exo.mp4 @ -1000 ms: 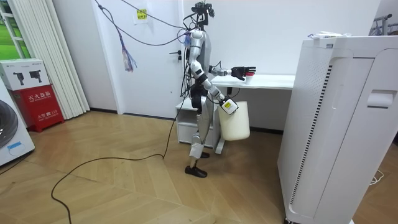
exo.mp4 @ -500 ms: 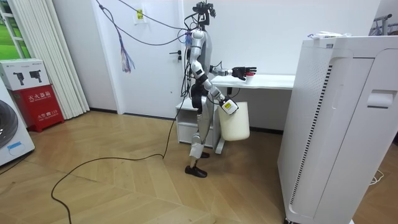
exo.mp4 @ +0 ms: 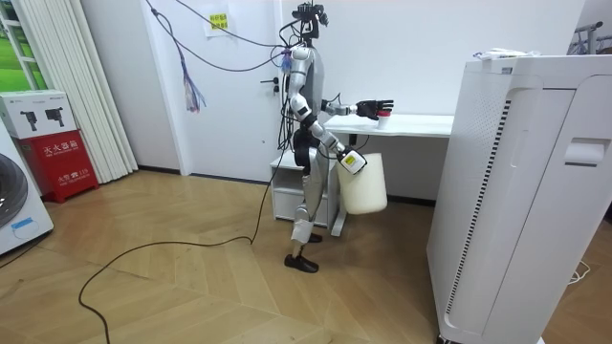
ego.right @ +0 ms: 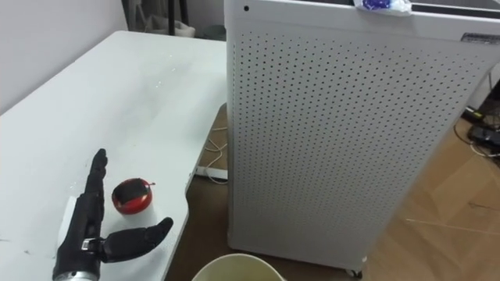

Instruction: Pick garbage

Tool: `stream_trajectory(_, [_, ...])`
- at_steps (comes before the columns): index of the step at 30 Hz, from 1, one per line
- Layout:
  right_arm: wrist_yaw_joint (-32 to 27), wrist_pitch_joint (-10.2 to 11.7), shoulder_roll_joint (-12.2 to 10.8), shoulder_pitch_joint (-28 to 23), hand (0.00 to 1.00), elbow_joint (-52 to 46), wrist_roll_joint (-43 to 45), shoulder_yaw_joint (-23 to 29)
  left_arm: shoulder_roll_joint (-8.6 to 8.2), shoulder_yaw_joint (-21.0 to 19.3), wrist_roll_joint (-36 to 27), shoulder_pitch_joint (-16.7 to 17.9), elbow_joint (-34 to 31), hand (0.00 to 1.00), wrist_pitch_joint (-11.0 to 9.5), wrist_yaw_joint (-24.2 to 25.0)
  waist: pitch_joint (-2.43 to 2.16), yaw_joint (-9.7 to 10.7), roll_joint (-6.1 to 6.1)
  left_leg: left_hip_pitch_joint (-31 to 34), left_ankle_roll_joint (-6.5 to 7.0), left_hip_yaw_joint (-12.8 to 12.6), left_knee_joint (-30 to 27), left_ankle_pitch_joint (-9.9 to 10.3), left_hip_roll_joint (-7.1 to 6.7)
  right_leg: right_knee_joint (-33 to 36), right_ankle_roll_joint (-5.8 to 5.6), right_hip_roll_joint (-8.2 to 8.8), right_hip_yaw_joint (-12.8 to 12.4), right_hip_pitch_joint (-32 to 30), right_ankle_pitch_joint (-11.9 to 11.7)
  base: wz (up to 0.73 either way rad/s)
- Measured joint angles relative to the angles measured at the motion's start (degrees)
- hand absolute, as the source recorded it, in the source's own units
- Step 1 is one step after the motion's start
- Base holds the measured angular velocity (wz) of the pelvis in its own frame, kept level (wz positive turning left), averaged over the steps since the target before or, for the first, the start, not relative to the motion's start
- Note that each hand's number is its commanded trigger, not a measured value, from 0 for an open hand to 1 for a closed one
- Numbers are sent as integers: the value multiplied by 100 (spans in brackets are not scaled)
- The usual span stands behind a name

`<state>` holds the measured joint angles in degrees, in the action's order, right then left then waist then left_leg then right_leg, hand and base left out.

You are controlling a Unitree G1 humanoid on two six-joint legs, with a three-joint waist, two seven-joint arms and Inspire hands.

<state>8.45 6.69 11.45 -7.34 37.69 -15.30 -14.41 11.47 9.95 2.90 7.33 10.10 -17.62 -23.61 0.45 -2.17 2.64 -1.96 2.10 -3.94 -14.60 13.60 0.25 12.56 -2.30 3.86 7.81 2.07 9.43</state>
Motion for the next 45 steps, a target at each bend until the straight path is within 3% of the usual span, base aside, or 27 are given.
stream_trajectory(10, [52,-28,-9,-76,100,11,2,-1,-15,-2,-130,0,98,0,1,-67,19,25,30,-34,0,-30,45,0,5,11,0,-6,10,-8,0,-2])
stream_trajectory(18, [99,-37,-44,-79,100,46,54,-6,-110,42,-216,-57,242,0,7,-10,84,65,138,-17,0,-29,46,0,2,4,0,-1,19,-18,0,0])
stream_trajectory(31, [299,-67,-81,-85,100,26,138,-25,-280,93,-619,-269,603,0,138,46,53,66,98,18,0,-68,82,0,1,5,0,-6,-36,-96,0,-1])
stream_trajectory(32, [295,-87,-80,-85,100,-9,138,-25,-282,91,-670,-307,646,51,141,36,47,62,93,17,0,-70,82,0,2,3,0,-6,-37,-95,0,0])
stream_trajectory(33, [289,-110,-79,-85,100,-44,137,-24,-286,92,-719,-337,685,63,143,27,39,61,85,11,0,-73,82,0,3,1,0,-8,-43,-91,0,0])
stream_trajectory(34, [284,-120,-78,-86,100,-58,137,-25,-287,93,-745,-345,689,96,154,24,33,62,79,8,0,-74,82,0,4,0,0,-9,-45,-90,0,0])
stream_trajectory(35, [264,-131,-77,-92,100,-91,138,-25,-293,94,-822,-376,729,100,160,17,23,65,63,5,0,-74,82,0,5,0,0,-10,-44,-87,0,0])
stream_trajectory(45, [215,-131,-79,-176,100,-280,138,-24,-324,-47,-997,-488,918,100,225,-224,9,65,28,-68,-1,-70,92,0,7,6,0,-14,-30,-10,0,0])
